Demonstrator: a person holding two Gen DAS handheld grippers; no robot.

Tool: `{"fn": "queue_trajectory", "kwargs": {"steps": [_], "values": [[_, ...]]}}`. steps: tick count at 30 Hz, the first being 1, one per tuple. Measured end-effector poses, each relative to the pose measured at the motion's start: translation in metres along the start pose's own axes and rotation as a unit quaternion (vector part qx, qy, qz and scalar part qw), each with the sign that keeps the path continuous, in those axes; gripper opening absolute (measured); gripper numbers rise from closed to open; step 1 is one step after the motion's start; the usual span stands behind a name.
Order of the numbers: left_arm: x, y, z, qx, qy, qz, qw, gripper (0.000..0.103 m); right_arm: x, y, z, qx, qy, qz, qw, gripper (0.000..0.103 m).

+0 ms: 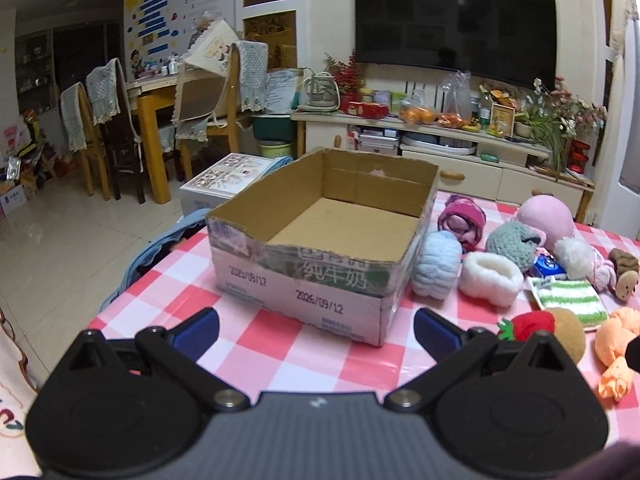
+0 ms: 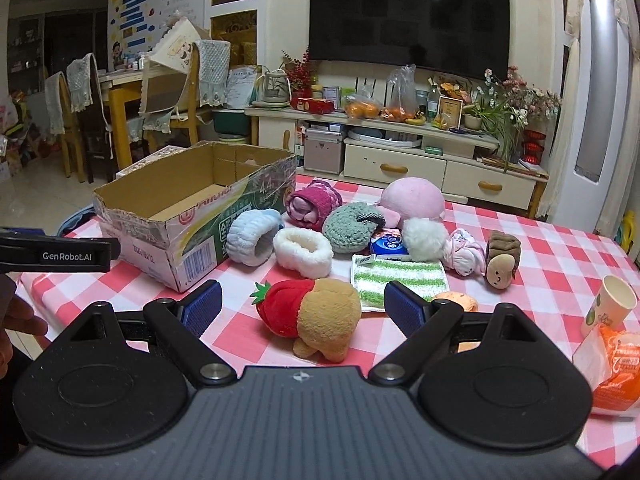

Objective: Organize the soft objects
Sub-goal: 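Grasp the red-and-tan strawberry plush with the left tool while the right tool grasps the rolled orange towel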

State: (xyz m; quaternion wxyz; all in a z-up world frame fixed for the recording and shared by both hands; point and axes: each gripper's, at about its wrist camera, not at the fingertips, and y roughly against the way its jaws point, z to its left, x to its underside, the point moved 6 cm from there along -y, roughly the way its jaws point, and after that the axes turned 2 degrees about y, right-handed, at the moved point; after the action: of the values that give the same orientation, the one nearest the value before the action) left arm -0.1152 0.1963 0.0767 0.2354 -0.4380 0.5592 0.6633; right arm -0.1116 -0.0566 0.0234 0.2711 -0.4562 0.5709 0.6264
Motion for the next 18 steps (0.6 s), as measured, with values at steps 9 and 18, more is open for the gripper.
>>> {"fn": "queue_trajectory", "kwargs": {"steps": [9, 18], "values": [[0.002, -0.002, 0.012, -0.017, 0.034, 0.004, 0.9993, 0.103, 0.006, -0.004, 0.004, -0.001, -0.002, 0.006, 1.000, 0.103], [0.008, -0.007, 0.003, -0.016, 0.020, 0.011, 0.9996, 0.103, 0.009, -0.004, -0.003, 0.005, -0.007, 0.009, 1.000, 0.103]]}}
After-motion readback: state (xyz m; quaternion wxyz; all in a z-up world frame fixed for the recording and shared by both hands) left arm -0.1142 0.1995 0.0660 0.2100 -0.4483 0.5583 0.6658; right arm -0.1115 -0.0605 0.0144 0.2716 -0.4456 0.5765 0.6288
